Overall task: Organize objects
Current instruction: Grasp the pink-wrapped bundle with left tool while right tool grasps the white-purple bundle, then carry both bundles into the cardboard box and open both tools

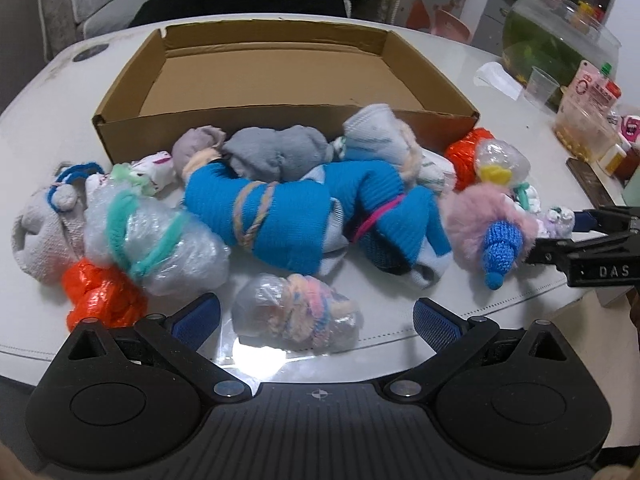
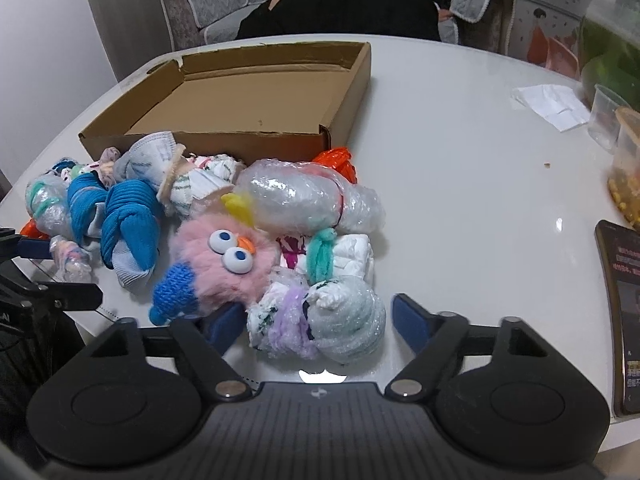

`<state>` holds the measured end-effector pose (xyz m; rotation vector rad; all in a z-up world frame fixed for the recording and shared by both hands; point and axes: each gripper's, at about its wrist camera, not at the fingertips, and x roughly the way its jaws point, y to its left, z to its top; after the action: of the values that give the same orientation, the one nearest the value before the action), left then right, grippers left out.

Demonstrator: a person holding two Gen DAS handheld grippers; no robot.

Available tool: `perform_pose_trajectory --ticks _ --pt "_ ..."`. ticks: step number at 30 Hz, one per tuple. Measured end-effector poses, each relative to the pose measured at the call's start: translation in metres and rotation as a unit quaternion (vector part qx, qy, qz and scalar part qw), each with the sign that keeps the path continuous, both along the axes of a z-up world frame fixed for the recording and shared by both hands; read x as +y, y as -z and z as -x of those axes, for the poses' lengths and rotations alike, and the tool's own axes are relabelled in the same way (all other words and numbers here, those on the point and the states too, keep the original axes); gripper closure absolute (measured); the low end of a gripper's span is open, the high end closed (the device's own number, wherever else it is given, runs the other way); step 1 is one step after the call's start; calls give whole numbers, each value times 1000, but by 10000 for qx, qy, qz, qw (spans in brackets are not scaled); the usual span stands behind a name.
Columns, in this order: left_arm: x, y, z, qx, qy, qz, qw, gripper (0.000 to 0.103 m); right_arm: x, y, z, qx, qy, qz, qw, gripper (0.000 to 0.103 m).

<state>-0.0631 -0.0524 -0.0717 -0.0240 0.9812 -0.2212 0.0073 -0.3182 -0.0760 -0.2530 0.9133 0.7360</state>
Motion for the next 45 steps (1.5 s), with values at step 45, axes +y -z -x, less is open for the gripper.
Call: perform_pose_trajectory --ticks 45 --pt "33 -118 -130 86 588 -89 9982 39 90 -116 -72 -370 -1257 -420 9905 43"
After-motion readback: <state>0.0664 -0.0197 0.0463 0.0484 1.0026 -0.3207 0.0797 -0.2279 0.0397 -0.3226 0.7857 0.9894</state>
